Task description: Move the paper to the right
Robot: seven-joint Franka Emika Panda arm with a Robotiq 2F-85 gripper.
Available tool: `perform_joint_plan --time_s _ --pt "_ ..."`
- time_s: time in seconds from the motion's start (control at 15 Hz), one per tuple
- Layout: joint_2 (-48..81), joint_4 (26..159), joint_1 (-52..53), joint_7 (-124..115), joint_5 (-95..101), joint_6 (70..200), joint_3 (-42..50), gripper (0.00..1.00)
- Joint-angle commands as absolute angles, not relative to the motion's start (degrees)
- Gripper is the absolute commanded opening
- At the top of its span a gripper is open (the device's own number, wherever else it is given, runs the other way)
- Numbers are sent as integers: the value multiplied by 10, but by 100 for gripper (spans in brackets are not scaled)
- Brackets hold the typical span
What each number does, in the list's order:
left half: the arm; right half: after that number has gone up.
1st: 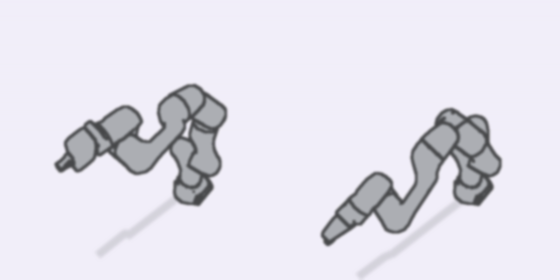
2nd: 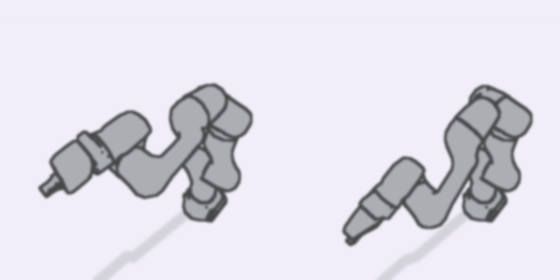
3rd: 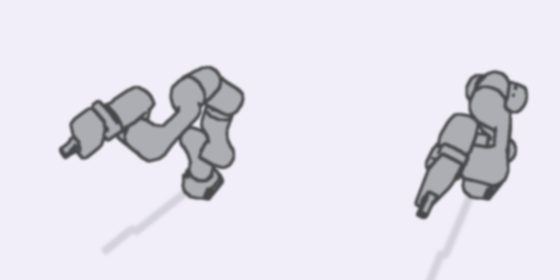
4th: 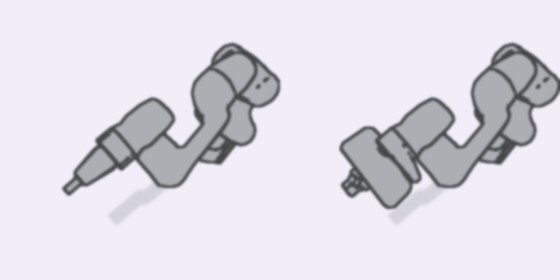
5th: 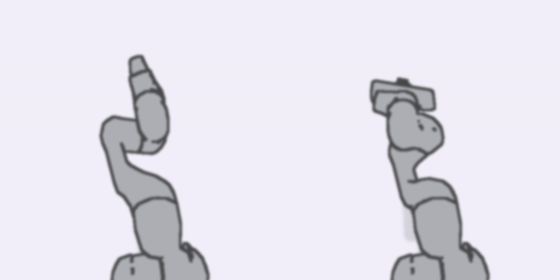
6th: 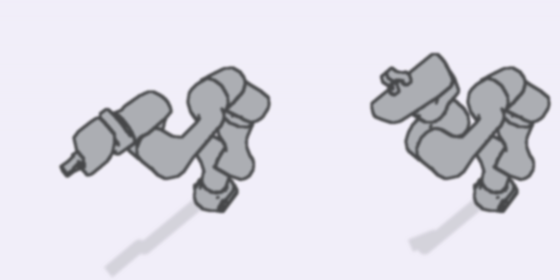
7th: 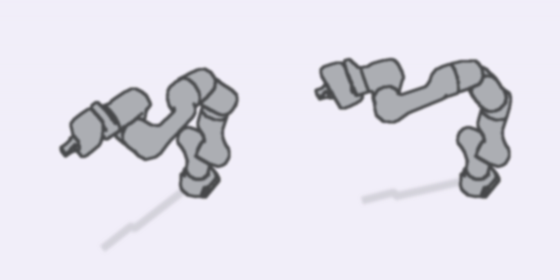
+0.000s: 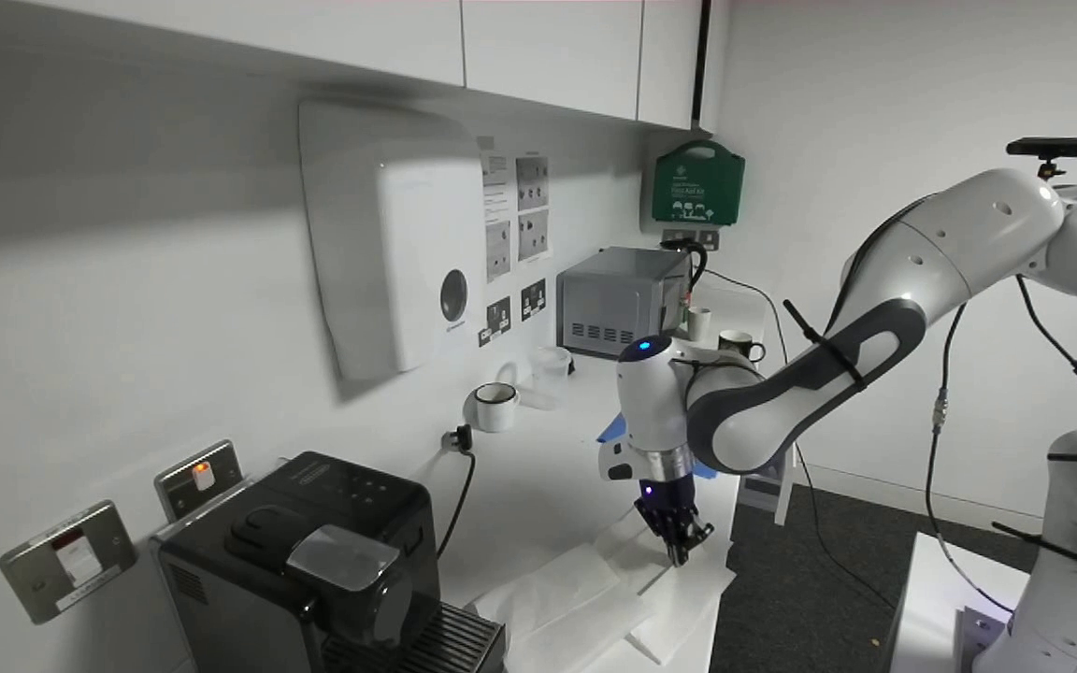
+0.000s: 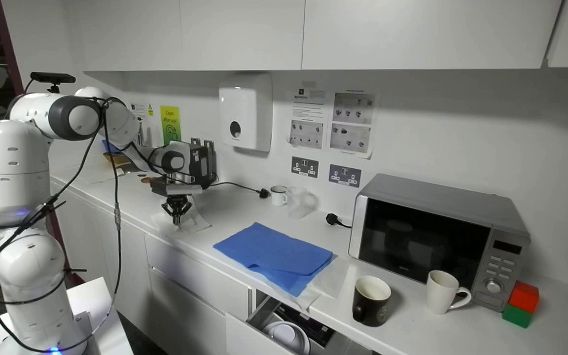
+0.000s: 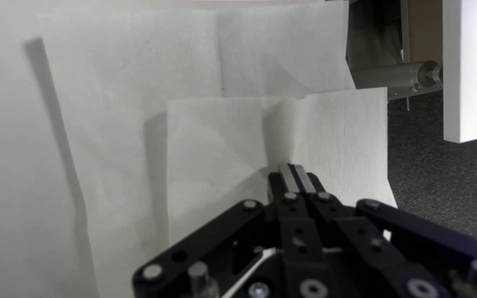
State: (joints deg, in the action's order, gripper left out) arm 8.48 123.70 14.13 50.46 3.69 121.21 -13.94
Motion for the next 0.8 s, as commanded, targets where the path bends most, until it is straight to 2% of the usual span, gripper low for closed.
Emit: perform_joint_plan --time_s 0.0,0.73 --pt "18 1271 134 507 31 1206 -147 0" --pt "-149 1321 150 475 35 1160 -134 0"
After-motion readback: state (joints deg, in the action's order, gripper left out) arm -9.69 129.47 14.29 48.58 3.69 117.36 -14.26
